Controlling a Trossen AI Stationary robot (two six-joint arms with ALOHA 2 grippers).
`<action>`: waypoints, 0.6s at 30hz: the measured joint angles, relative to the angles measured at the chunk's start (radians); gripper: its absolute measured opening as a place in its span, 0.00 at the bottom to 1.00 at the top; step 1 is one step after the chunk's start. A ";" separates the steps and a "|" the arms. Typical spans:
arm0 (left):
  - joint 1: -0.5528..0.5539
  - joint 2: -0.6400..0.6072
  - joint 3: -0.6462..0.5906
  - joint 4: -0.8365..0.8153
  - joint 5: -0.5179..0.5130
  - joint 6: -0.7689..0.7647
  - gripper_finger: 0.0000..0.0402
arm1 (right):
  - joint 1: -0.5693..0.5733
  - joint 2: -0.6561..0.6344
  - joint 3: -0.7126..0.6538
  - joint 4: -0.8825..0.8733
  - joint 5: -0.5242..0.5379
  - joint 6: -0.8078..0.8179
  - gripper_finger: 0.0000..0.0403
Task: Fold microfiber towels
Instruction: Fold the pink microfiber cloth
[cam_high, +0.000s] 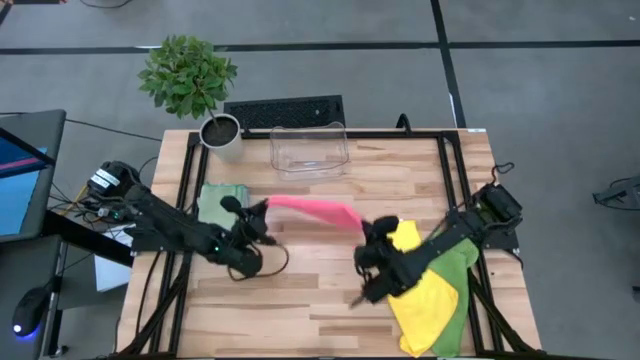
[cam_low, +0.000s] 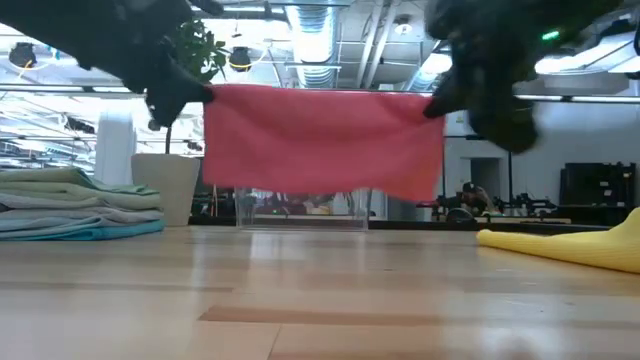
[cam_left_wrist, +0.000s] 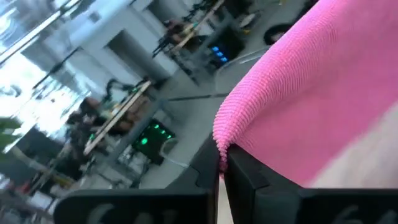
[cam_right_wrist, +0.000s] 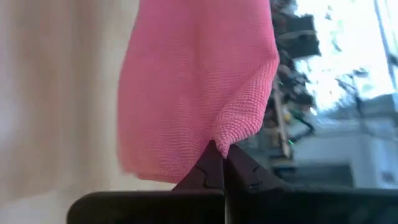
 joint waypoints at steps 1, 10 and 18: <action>0.017 0.000 0.000 0.015 0.001 -0.007 0.01 | -0.021 0.000 -0.001 0.011 0.012 0.000 0.02; -0.085 0.170 -0.179 0.253 0.230 -0.293 0.01 | 0.027 0.000 -0.093 0.470 -0.040 -0.158 0.02; -0.284 0.282 -0.185 0.415 0.383 -0.344 0.01 | 0.163 0.000 -0.091 0.688 -0.147 -0.184 0.02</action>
